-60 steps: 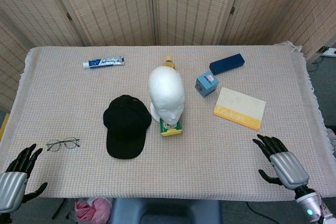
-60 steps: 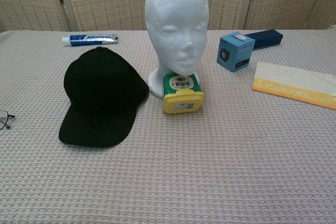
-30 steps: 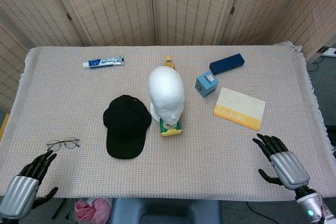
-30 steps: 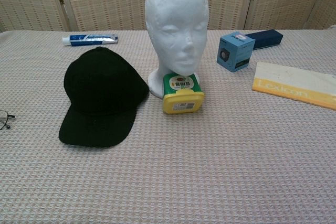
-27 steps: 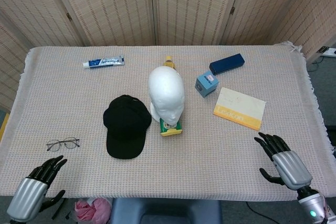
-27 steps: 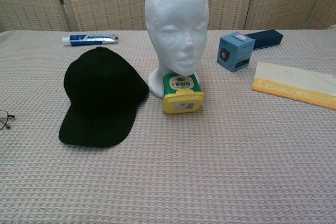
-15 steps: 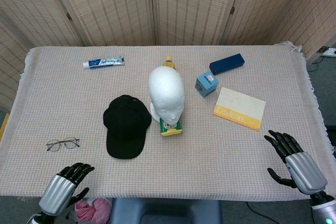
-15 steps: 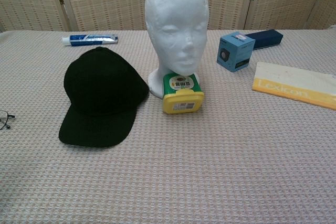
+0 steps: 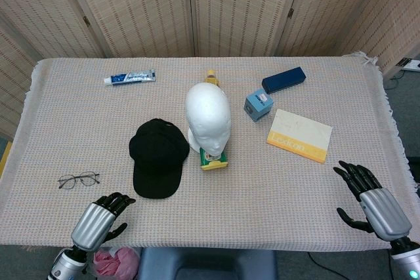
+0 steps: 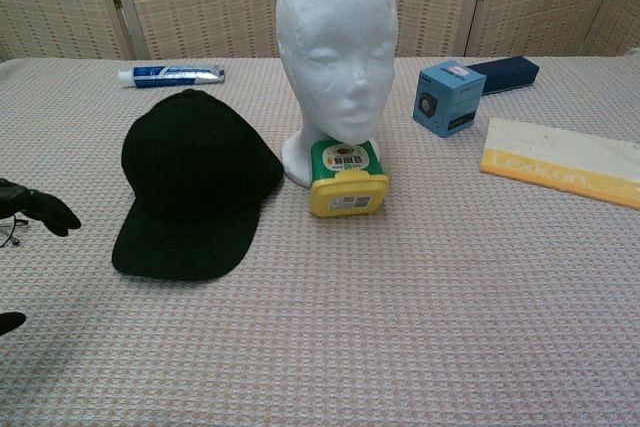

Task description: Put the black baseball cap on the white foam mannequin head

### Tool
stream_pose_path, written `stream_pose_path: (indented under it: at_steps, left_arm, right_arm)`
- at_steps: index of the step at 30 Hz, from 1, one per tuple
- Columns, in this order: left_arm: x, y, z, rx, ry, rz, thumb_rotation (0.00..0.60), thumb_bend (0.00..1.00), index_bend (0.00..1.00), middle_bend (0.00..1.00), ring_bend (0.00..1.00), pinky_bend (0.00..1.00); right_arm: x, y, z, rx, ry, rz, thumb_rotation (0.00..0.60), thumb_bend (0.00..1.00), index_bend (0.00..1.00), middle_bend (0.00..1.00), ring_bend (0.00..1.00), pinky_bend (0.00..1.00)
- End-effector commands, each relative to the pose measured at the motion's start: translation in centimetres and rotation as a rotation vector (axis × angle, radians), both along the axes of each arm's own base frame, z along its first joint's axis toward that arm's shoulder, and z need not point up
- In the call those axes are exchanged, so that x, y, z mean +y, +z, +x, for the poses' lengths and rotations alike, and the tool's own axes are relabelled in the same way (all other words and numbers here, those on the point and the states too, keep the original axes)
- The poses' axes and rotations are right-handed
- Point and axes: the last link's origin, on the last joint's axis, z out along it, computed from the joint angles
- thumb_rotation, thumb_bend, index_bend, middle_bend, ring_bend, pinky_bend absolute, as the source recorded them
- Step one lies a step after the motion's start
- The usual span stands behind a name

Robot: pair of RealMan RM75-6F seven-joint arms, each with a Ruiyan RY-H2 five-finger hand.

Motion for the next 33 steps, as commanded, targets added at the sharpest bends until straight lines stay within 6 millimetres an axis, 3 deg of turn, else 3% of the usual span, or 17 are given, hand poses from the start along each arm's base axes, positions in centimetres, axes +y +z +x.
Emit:
stream_pose_path:
  at_steps: [1,16,33]
  left_arm:
    - [0.4,-0.9,0.6,0.008,0.018,-0.014,0.600,0.23,0.32,0.39,0.33,0.55]
    - [0.6,-4.7,3.8,0.123,0.016,0.034,0.600,0.23,0.26,0.39,0.33,0.55]
    - [2.5,-6.6,4.7,0.162,-0.019,0.062,0.600,0.23,0.25,0.39,0.33,0.55]
  right_arm:
    - [0.1,0.0,0.1,0.002,0.003,-0.002,0.600,0.28,0.00,0.00,0.00,0.00]
    - [0.9,1.0,0.1,-0.023,0.029,-0.026,0.600,0.28,0.00,0.00,0.00,0.00]
    - [0.8,1.2,0.0,-0.021,0.023,-0.047,0.600,0.28,0.00,0.00,0.00,0.00]
